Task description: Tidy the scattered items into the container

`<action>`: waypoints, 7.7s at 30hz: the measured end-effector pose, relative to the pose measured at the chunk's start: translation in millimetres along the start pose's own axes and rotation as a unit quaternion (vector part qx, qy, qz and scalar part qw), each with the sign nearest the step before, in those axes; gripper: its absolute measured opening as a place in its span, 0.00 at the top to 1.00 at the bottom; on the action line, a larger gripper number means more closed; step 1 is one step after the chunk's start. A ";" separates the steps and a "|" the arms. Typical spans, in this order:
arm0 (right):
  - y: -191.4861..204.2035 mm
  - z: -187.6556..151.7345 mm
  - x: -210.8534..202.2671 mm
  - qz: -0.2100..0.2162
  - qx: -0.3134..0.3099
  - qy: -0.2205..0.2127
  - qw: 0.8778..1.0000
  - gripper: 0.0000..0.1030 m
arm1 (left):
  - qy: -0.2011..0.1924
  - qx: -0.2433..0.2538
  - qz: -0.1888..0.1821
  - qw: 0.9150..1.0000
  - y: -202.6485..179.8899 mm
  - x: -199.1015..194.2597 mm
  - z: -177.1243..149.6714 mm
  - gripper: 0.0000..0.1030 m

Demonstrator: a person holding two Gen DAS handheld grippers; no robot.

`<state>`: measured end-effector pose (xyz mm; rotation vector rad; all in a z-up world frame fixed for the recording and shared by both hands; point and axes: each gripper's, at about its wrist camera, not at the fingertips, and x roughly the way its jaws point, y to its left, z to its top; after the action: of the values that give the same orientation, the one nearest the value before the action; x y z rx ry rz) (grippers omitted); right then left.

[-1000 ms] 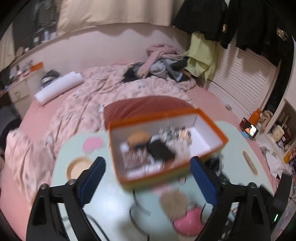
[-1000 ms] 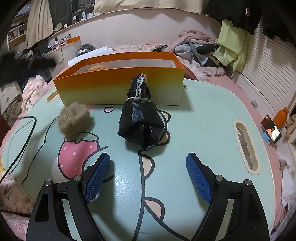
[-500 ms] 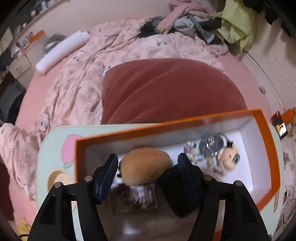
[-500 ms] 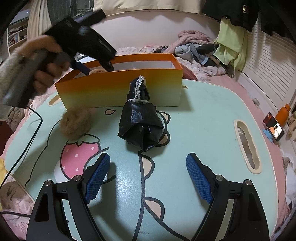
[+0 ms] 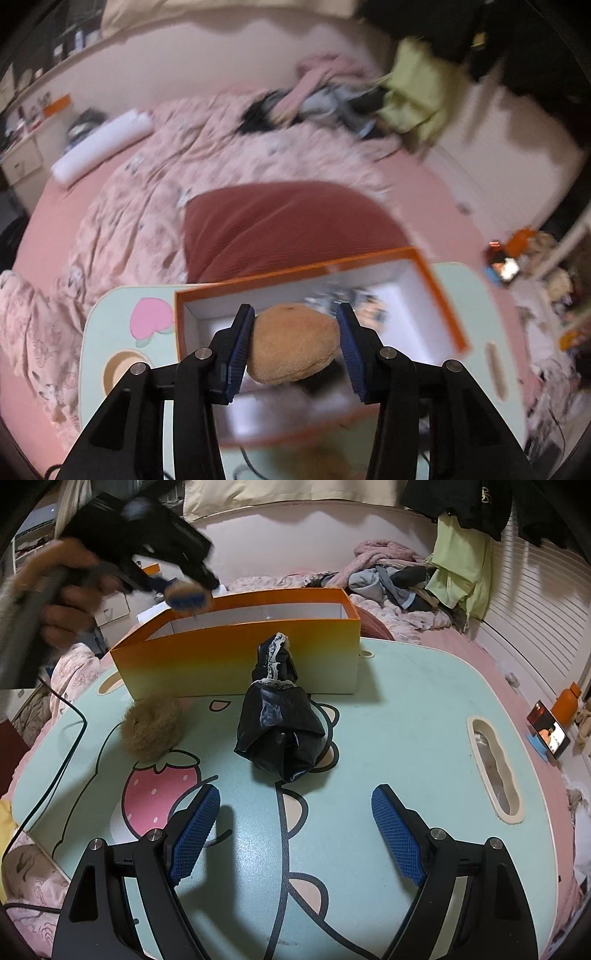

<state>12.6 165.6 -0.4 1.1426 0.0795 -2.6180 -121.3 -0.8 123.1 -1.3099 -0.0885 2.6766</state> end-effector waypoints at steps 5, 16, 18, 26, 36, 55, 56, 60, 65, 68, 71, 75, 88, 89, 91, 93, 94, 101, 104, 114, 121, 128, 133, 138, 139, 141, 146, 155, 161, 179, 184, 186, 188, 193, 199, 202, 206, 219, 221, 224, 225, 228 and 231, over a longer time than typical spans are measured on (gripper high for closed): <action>0.1 -0.6 -0.4 -0.001 0.001 0.000 1.000 0.18 | 0.000 0.029 -0.059 0.998 -10.5 -34.2 -54.9 0.57; -0.6 -1.7 -1.1 0.000 0.000 0.000 1.000 0.18 | 0.031 0.020 -0.103 0.994 -27.9 -0.5 -102.3 0.49; -0.7 -1.8 -1.1 0.000 0.000 0.000 1.000 0.18 | 0.035 0.017 -0.120 0.992 -30.4 2.8 -105.0 0.33; -1.2 -2.2 -1.0 0.001 0.000 0.000 1.000 0.18 | -0.011 -0.019 -0.077 0.997 -4.8 -17.5 -127.0 0.15; -1.7 -2.9 -0.9 -0.001 -0.001 0.001 1.000 0.18 | 0.017 0.028 0.010 0.999 -7.6 -0.2 -189.4 0.06; 8.1 5.4 -29.2 0.036 -0.031 -0.022 0.999 0.18 | 0.014 0.046 0.020 0.999 -6.3 2.2 -191.5 0.00; 12.0 12.4 -37.2 0.039 -0.044 -0.032 0.998 0.18 | 0.014 0.046 0.020 0.999 -6.2 2.2 -191.8 0.00; 27.4 72.5 -66.3 0.051 -0.071 -0.078 0.993 0.30 | 0.012 0.046 0.019 0.999 -4.7 1.1 -191.9 0.00; 42.1 163.2 -10.8 0.125 -0.050 0.036 0.990 0.62 | 0.008 0.045 0.019 0.999 -5.4 0.7 -190.1 0.00; 57.5 186.9 48.7 0.129 -0.050 0.120 0.983 0.62 | 0.007 0.046 0.018 0.999 -4.1 1.6 -189.1 0.00; 69.2 191.9 97.7 0.109 -0.047 0.171 0.978 0.62 | 0.006 0.046 0.017 0.999 -4.8 1.3 -190.0 0.00; 64.3 181.6 125.2 0.113 -0.032 0.207 0.971 0.61 | 0.004 0.046 0.016 0.999 -2.8 2.3 -189.6 0.00; 63.9 172.3 139.0 0.100 -0.043 0.225 0.968 0.59 | 0.004 0.045 0.016 0.999 -1.3 2.7 -188.2 0.00; 58.5 176.3 131.2 0.108 -0.032 0.210 0.971 0.59 | 0.004 0.045 0.016 0.999 -2.6 2.6 -188.8 0.00; 48.3 183.9 111.6 0.136 -0.008 0.183 0.974 0.59 | 0.004 0.045 0.016 0.999 -2.0 2.6 -188.6 0.00; 38.7 194.4 81.6 0.159 0.010 0.144 0.977 0.59 | 0.004 0.045 0.016 0.999 -2.3 2.6 -188.7 0.00; 33.8 198.5 63.5 0.163 0.011 0.119 0.979 0.59 | 0.004 0.044 0.016 0.999 -2.0 2.6 -188.8 0.00; 3.2 173.0 -35.6 0.150 -0.011 0.024 0.988 0.59 | 0.004 0.045 0.017 0.999 -2.9 2.8 -189.2 0.00; -16.2 135.7 -40.3 0.124 0.000 0.030 0.992 0.59 | 0.004 0.045 0.017 0.999 -2.6 2.8 -189.4 0.00; -34.5 75.8 25.2 0.036 0.045 0.119 0.991 0.58 | 0.004 0.045 0.018 0.999 -0.8 2.1 -188.0 0.00; -24.2 67.4 20.1 0.075 0.030 0.084 0.993 0.58 | 0.004 0.044 0.019 0.999 -2.1 2.3 -188.2 0.00; -29.7 54.5 -23.3 0.074 0.044 -0.006 0.996 0.29 | 0.004 0.044 0.019 0.999 -2.6 2.4 -188.1 0.00; -14.4 23.4 -30.2 0.051 0.000 -0.002 0.999 0.29 | 0.004 0.044 0.019 0.999 -2.4 2.4 -188.1 0.00; -6.4 6.5 -16.5 0.037 -0.001 0.021 0.999 0.29 | 0.005 0.044 0.020 0.999 -2.0 2.1 -188.6 0.00; -5.3 5.0 -12.2 0.031 0.001 0.023 0.999 0.29 | 0.004 0.044 0.020 0.999 -1.4 1.9 -189.3 0.00; -1.3 1.3 -11.3 -0.004 -0.007 0.010 1.000 0.21 | 0.005 0.044 0.022 0.999 -0.9 1.8 -190.4 0.00; 4.3 -0.7 -11.7 -0.031 -0.022 0.016 0.999 0.18 | 0.005 0.045 0.023 0.999 -1.1 1.2 -191.8 0.00; 16.9 -12.7 -14.8 -0.008 -0.047 0.005 0.999 0.00 | 0.006 0.044 0.023 0.999 5.8 4.6 -194.2 0.00; 17.1 -19.5 -17.6 -0.005 -0.048 -0.017 0.999 0.00 | 0.006 0.043 0.025 0.999 5.8 4.2 -193.5 0.00; 16.5 -23.1 -16.3 0.007 -0.054 -0.052 0.997 0.00 | 0.018 0.040 0.034 0.998 -0.2 1.9 -188.3 0.03; 13.9 -24.7 -16.8 0.009 -0.054 -0.054 0.997 0.00 | -0.023 0.028 0.011 0.999 5.7 -29.4 -164.8 0.11; 13.8 -24.7 -16.5 0.009 -0.054 -0.054 0.997 0.00 | -0.038 0.028 -0.001 0.999 6.9 -40.9 -145.6 0.11; 13.7 -24.9 -16.4 0.009 -0.053 -0.055 0.997 0.00 | -0.047 0.031 -0.008 0.998 7.0 -47.8 -125.9 0.13; 14.0 -25.2 -16.4 0.009 -0.053 -0.055 0.997 0.00 | -0.026 0.033 -0.043 0.998 -0.6 -35.8 -64.0 0.35; 13.1 -25.5 -16.7 0.011 -0.053 -0.056 0.997 0.00 | 0.073 -0.004 -0.063 0.995 -11.6 34.1 -23.6 0.57; 13.1 -25.5 -16.9 0.012 -0.053 -0.056 0.997 0.00 | 0.097 -0.003 -0.041 0.994 -21.3 67.4 -16.0 0.58; 13.7 -25.1 -16.9 0.012 -0.053 -0.056 0.997 0.00 | 0.103 -0.010 -0.008 0.995 -26.3 96.6 -10.0 0.59; 17.1 -25.5 -16.4 0.013 -0.053 -0.057 0.997 0.00 | 0.130 -0.006 0.019 0.991 -25.8 127.7 -14.6 0.87; 17.4 -25.6 -16.2 0.014 -0.053 -0.057 0.997 0.00 | 0.129 0.001 0.012 0.992 -26.5 127.0 -15.7 0.88; 16.5 -25.6 -16.3 0.013 -0.053 -0.057 0.997 0.00 | 0.121 -0.007 -0.016 0.992 -22.4 118.5 -15.6 0.91; 16.6 -25.6 -16.2 0.013 -0.053 -0.057 0.997 0.00 | 0.112 -0.006 -0.020 0.994 -21.9 112.8 -14.9 0.91; 16.5 -25.6 -16.2 0.013 -0.052 -0.057 0.997 0.00 | 0.080 -0.007 -0.043 0.996 -21.3 86.0 -11.1 0.91; 16.0 -25.6 -16.1 0.014 -0.053 -0.057 0.997 0.00 | 0.046 -0.010 -0.076 0.996 -23.6 50.8 -7.1 0.92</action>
<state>45.7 158.2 -5.3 0.9500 0.1743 -2.6153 -143.6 30.9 82.1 -1.3709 -0.1953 2.4909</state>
